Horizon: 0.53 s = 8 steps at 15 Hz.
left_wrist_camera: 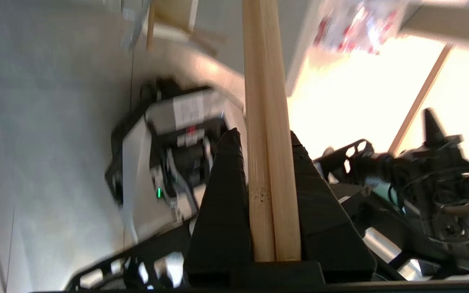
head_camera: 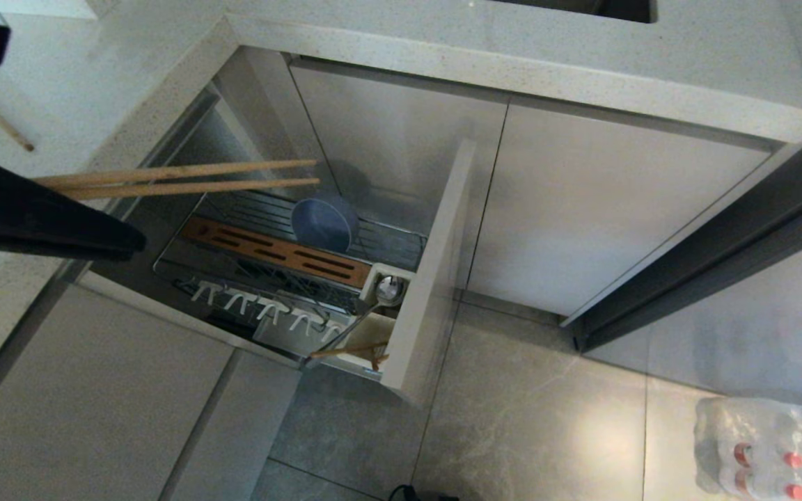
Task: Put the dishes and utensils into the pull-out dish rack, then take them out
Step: Take the chopsticks out of the cupboard
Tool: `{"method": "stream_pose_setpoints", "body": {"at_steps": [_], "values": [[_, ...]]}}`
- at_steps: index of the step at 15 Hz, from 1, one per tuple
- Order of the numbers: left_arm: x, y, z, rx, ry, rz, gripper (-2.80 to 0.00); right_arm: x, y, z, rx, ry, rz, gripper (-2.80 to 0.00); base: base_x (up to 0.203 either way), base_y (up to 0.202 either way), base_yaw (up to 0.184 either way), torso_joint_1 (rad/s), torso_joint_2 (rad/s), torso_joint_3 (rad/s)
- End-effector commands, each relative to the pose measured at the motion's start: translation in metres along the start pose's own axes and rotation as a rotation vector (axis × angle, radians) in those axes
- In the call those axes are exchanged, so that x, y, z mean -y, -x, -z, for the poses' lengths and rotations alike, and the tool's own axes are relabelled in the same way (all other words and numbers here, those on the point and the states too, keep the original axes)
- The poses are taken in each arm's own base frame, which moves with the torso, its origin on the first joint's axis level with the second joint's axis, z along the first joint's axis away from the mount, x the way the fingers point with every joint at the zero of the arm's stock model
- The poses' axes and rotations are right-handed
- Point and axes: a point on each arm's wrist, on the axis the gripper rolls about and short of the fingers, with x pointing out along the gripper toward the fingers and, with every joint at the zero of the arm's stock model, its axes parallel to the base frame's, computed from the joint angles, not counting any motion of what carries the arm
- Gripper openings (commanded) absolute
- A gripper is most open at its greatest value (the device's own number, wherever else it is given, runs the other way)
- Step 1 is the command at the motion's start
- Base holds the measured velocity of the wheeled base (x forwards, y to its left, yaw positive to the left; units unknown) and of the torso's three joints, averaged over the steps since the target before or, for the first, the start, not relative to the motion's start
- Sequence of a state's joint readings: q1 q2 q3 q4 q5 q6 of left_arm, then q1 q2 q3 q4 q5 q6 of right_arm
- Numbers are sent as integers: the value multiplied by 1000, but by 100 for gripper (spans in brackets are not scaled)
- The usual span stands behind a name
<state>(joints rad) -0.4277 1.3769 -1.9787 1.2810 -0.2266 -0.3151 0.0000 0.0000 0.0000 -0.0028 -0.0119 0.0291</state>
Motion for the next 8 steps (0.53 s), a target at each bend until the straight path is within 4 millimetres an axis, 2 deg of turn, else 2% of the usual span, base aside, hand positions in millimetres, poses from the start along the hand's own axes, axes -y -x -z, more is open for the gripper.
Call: {"method": "stream_pose_setpoints", "body": {"at_steps": [1,8], "values": [[2,23,11,67,-13,10,-280,0,0,0,-1,0,0,-280,0,0,0,0,0,0],[2,72,26,370,-18,-145,-280,0,0,0,-1,0,0,-280,0,0,0,0,0,0]]}}
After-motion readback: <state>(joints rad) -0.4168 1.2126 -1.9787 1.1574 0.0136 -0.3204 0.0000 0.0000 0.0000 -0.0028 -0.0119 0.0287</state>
